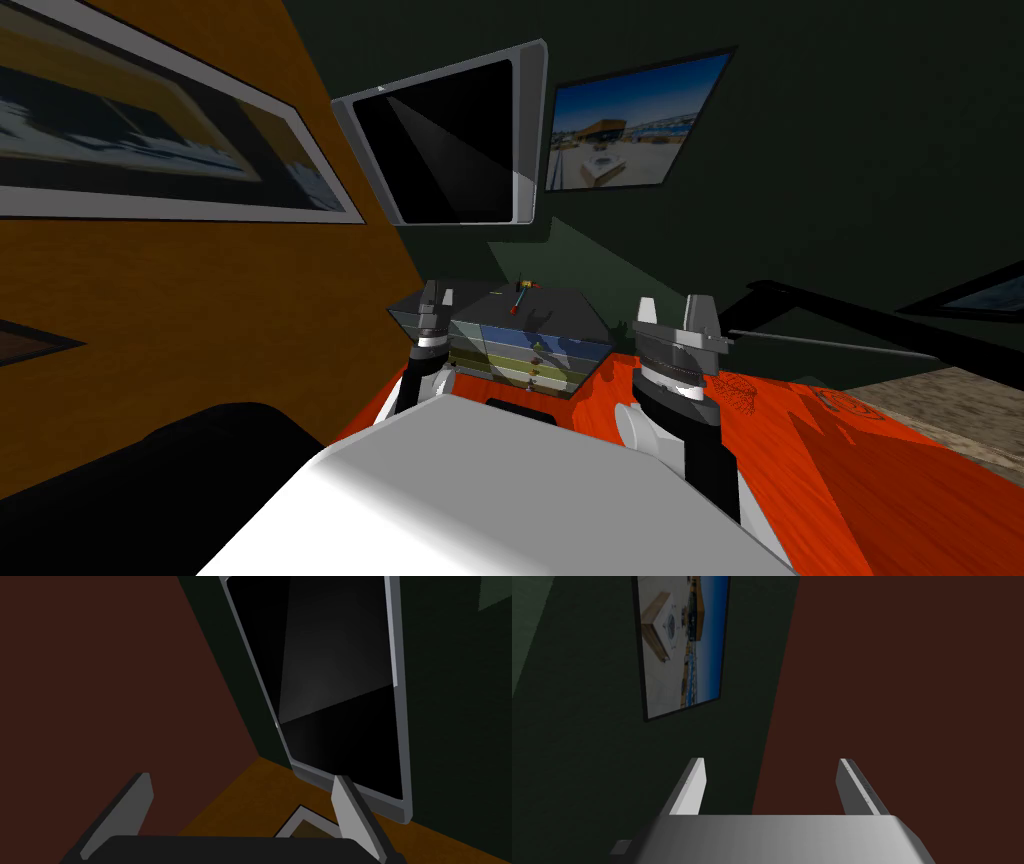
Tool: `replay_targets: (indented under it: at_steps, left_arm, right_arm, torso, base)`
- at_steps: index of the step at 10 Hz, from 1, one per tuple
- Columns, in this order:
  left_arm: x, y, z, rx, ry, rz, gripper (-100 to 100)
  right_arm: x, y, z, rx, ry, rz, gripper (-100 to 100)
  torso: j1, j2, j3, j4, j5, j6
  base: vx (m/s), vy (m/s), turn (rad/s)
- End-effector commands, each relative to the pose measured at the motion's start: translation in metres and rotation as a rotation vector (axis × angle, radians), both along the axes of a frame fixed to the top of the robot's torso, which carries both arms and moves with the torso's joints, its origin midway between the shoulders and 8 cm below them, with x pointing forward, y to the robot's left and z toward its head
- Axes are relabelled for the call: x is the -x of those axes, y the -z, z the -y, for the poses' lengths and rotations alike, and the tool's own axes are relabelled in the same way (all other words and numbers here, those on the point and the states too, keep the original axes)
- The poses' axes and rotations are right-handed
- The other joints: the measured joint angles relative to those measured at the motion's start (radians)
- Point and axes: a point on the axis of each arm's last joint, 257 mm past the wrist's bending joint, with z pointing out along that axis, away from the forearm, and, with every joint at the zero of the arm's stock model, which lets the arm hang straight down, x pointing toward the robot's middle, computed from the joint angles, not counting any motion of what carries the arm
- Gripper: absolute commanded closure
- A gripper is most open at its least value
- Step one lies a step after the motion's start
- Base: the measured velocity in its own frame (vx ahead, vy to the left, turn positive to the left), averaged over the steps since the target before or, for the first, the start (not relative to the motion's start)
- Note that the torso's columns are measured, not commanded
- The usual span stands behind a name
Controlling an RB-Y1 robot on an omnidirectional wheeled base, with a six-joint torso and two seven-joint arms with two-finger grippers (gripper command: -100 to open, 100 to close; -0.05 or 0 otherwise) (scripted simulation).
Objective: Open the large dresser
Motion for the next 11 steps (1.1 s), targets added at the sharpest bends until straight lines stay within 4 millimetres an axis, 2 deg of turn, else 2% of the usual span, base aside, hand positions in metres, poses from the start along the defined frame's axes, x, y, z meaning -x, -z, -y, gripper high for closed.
replay_targets:
  at_steps: [1, 9, 10, 11]
  left_arm:
    - [0.0000, 0.0000, 0.0000, 0.000, 0.000, 0.000, 0]
    - [0.0001, -0.0001, 0.0000, 0.000, 0.000, 0.000, 0]
    - [-0.0035, 0.0039, 0.0052, -0.037, 0.022, -0.016, -100]
    - [-0.0066, 0.0079, 0.0084, -0.061, 0.036, -0.029, -100]
  right_arm:
    - [0.0000, 0.0000, 0.0000, 0.000, 0.000, 0.000, 0]
    - [0.0001, -0.0001, 0.0000, 0.000, 0.000, 0.000, 0]
    - [0.0001, -0.0001, 0.0000, 0.000, 0.000, 0.000, 0]
    - [0.0000, 0.0000, 0.0000, 0.000, 0.000, 0.000, 0]
  torso:
    - [0.000, 0.040, -0.082, 0.041, 0.000, 0.000]
    - [0.000, 0.618, -1.234, 0.617, 0.000, 0.000]
    - [0.000, 0.691, -1.382, 0.691, 0.000, 0.000]
    - [0.000, 0.725, -1.451, 0.724, 0.000, 0.000]
  base:
    - [0.000, 0.000, 0.000]
    - [0.000, 0.000, 0.000]
    - [0.005, -0.008, -0.003]
    - [0.001, -0.022, -0.005]
